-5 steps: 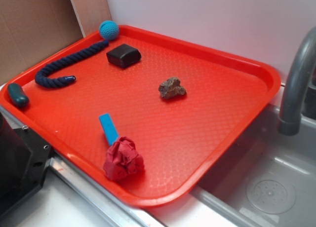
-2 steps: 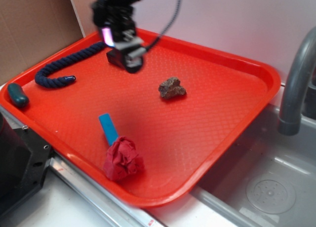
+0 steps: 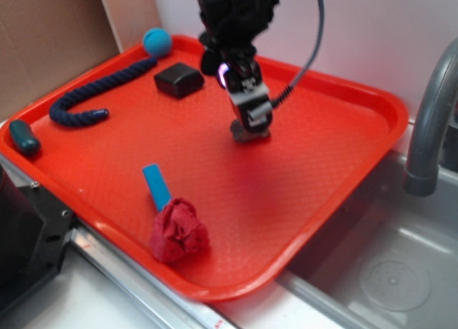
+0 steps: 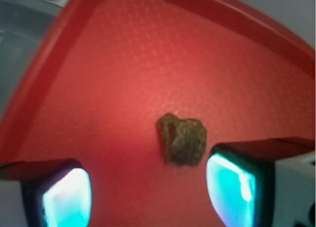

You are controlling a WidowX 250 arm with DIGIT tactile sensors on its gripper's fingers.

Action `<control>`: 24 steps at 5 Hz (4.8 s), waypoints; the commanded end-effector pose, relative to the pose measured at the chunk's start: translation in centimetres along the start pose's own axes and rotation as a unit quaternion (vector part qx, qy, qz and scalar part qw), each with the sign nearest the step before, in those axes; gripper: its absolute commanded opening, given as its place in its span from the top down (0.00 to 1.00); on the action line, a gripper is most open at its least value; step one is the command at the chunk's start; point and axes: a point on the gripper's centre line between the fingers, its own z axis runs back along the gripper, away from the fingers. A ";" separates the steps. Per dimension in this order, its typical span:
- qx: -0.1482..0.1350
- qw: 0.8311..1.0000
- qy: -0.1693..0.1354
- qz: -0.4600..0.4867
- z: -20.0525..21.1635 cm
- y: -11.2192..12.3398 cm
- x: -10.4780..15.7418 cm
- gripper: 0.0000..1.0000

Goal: Grab the rock.

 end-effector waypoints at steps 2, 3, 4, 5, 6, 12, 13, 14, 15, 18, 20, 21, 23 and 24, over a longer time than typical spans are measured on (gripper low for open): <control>-0.035 0.999 0.011 -0.026 -3.8 1.1 2.5 0.00; 0.006 0.999 0.032 -0.015 -3.8 0.2 2.1 1.00; 0.014 0.999 0.048 -0.012 -4.2 -0.4 2.0 1.00; 0.026 0.998 0.050 -0.012 -3.4 -1.0 1.6 1.00; 0.035 0.999 0.031 0.023 -1.4 -0.6 0.8 0.61; 0.042 0.889 -0.022 0.455 2.7 0.6 -5.5 0.00; 0.027 0.892 -0.006 0.451 0.8 0.7 -5.3 0.00; 0.003 0.898 0.012 0.439 -1.6 0.4 -4.7 0.00; 0.010 0.898 0.043 0.437 -3.6 -0.5 -3.4 0.00; 0.028 0.925 0.053 0.375 -1.2 -0.6 -3.7 1.00; 0.006 0.965 -0.044 0.257 8.5 2.7 -7.1 1.00; 0.012 0.958 -0.052 0.281 11.1 5.0 -8.2 1.00; 0.024 0.951 -0.024 0.307 13.4 8.3 -7.3 1.00; 0.057 0.955 -0.011 0.292 14.7 7.9 -6.0 1.00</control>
